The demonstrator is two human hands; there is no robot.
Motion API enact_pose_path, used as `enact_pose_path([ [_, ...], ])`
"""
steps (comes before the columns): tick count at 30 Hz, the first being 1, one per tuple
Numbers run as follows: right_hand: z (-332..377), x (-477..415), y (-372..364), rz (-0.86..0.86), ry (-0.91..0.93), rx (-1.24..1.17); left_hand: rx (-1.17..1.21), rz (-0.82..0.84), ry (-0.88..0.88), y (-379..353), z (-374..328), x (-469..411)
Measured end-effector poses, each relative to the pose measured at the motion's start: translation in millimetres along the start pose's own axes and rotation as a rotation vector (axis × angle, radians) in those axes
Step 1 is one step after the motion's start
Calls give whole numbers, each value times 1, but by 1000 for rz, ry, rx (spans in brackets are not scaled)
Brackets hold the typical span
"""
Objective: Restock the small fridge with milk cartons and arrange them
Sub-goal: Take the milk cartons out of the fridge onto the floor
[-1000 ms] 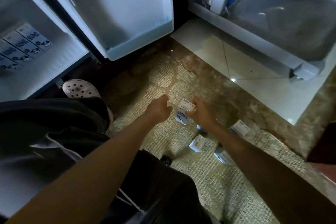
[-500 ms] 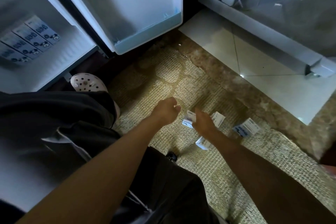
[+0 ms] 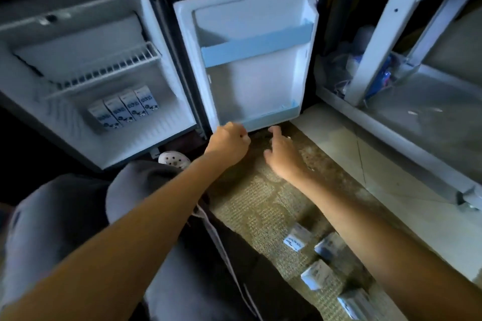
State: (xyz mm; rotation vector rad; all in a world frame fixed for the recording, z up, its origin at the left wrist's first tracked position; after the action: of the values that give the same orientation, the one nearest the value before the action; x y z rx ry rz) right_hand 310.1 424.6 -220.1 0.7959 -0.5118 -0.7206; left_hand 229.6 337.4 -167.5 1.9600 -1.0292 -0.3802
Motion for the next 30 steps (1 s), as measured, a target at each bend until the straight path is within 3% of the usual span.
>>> enact_pose_path([
  [5,116,-13,5,11,158,-28,19,-227,82,103,41,6],
  [11,223,-28,-36,68,306,25,34,-332,234,169,131,19],
  [19,280,-79,-133,251,352,155,-4,-252,407,181,256,0],
  [30,308,-193,-254,357,358,306,-68,-144,418,173,369,-106],
])
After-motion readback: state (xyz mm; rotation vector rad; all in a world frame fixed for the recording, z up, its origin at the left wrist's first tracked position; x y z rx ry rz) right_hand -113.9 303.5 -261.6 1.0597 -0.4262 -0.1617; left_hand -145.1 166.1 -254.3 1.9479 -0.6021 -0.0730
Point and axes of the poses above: each hand's wrist, its own x-axis away from the middle knuckle, its own y-axis out of the back of the hand, z = x × y, the point moved 10 cm from there along -x, towards the middle knuckle, and after that the axes turned 7 degrees about -y, right-handed, at the moved point
